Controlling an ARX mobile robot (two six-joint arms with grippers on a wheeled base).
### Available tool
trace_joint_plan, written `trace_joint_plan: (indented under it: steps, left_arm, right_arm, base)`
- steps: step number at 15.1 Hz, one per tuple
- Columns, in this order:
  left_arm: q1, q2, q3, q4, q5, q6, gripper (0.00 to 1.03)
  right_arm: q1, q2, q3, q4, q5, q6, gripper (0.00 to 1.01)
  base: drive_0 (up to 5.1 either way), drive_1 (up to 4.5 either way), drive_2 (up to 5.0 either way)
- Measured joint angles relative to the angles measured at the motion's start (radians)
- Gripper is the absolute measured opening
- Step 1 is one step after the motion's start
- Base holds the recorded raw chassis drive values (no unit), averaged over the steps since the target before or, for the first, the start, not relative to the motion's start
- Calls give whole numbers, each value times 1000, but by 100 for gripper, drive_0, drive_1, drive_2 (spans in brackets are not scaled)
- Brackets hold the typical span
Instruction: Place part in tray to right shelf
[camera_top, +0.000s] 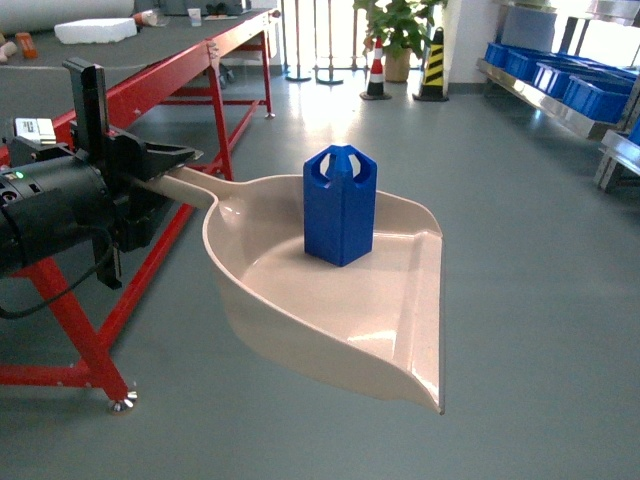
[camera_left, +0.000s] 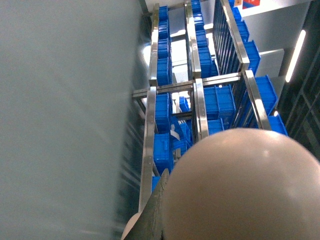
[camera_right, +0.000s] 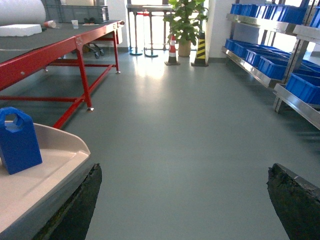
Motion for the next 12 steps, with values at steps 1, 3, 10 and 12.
trace_joint_plan:
  steps: [1, 3, 10, 12]
  left_arm:
    - [0, 0, 0, 2, -2, 0, 14]
    - [0, 0, 0, 2, 0, 0, 14]
    - [0, 0, 2, 3, 1, 0, 14]
    - [0, 0, 2, 2, 0, 0, 14]
  right_arm:
    - [0, 0, 0, 0, 0, 0, 98]
    - [0, -1, 0, 0, 0, 0, 98]
    - [0, 0, 0, 1, 0, 0, 98]
    - [0, 1, 0, 0, 0, 0, 98]
  base:
    - [18, 418, -382]
    - [5, 405, -395]
    - [5, 405, -395]
    - [2, 402, -398]
